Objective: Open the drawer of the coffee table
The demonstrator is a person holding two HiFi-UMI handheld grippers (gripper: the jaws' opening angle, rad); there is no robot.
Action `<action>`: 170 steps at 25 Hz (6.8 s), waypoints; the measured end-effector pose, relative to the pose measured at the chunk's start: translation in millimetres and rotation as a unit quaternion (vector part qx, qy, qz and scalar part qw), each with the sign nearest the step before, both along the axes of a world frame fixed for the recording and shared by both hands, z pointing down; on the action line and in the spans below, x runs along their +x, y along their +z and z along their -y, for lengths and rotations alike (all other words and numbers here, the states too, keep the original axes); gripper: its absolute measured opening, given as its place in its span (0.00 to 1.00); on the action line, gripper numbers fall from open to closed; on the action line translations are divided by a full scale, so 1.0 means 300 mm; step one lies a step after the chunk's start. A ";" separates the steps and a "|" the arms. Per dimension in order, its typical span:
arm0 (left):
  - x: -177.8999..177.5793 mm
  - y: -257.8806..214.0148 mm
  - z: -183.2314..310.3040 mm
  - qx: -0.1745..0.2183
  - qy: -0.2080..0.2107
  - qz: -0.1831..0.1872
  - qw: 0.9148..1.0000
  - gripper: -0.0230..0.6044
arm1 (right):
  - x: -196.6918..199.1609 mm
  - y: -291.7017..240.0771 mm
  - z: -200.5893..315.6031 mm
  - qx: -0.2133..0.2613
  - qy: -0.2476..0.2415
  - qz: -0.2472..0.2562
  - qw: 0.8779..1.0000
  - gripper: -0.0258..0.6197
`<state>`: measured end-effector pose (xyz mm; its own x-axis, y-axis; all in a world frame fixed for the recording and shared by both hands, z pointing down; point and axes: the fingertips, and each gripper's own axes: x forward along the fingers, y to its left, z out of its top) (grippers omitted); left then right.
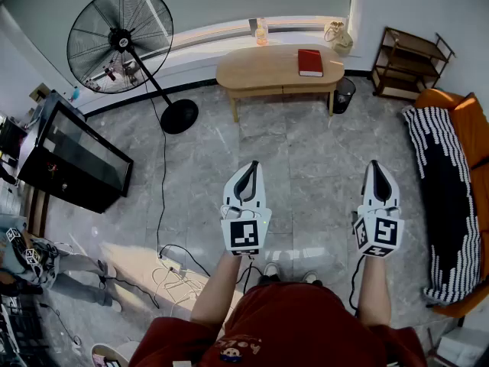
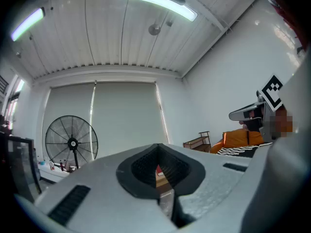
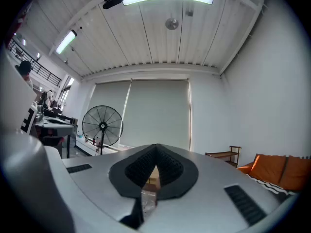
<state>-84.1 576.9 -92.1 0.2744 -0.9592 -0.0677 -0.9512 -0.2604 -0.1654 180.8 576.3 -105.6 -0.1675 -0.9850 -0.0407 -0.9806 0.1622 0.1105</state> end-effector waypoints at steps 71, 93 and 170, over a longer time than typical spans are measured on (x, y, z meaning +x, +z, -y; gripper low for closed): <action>0.141 0.103 1.123 -0.027 0.020 0.019 0.999 0.05 | 0.044 0.214 1.158 -0.057 -0.018 0.043 0.997 0.39; 0.121 0.210 1.748 -0.028 0.087 -0.010 0.996 0.05 | -0.005 0.294 1.656 -0.071 0.036 0.021 0.997 0.39; 0.237 2.027 2.718 -0.086 0.121 -0.013 0.989 0.05 | -0.010 2.179 2.615 -0.187 -0.012 0.096 0.978 0.41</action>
<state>-13.0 -238.6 516.1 0.4976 -0.8636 0.0813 -0.8610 -0.5031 -0.0751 177.9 -208.2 548.0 -0.2151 -0.9329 0.2888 -0.9728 0.1787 -0.1473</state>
